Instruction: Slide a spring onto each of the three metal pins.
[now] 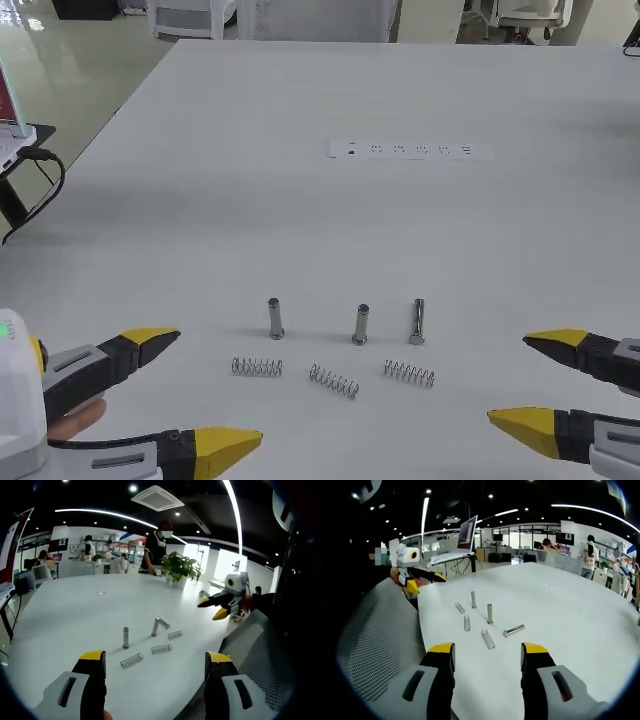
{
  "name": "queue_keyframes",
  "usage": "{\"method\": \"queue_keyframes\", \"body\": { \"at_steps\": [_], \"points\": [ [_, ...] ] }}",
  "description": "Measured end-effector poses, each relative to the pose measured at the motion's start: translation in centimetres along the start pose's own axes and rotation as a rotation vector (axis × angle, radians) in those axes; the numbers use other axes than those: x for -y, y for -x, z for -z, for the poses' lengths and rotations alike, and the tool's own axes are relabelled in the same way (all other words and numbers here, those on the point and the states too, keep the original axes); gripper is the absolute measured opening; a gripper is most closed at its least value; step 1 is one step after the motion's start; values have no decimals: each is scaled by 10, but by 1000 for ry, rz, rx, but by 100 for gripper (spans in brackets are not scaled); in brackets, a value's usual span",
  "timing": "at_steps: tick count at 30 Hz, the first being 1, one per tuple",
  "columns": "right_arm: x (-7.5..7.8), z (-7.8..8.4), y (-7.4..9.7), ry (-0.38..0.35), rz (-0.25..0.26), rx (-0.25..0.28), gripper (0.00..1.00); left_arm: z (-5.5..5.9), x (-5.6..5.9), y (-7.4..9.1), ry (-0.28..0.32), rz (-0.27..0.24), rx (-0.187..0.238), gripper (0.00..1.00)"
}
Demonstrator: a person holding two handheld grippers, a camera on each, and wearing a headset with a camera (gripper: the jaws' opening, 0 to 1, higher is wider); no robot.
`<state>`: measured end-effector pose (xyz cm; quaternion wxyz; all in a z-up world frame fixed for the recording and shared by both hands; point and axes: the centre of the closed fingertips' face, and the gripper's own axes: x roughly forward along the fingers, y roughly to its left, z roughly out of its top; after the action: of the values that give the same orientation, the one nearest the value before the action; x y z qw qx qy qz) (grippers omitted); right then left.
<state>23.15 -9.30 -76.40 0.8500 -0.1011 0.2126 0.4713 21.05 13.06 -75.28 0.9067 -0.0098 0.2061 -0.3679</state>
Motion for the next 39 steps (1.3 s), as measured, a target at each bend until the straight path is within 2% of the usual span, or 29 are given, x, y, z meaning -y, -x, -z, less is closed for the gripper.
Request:
{"method": "queue_keyframes", "body": {
  "at_steps": [23,26,39],
  "points": [
    [1,4,1,-10,10,-13,52,1,2,-1,-2,0,5,78],
    [6,6,0,-19,21,-25,52,3,3,-1,2,3,3,78],
    [28,-5,-12,-26,56,-49,49,0,2,-3,-1,3,11,78]
  ]
}}
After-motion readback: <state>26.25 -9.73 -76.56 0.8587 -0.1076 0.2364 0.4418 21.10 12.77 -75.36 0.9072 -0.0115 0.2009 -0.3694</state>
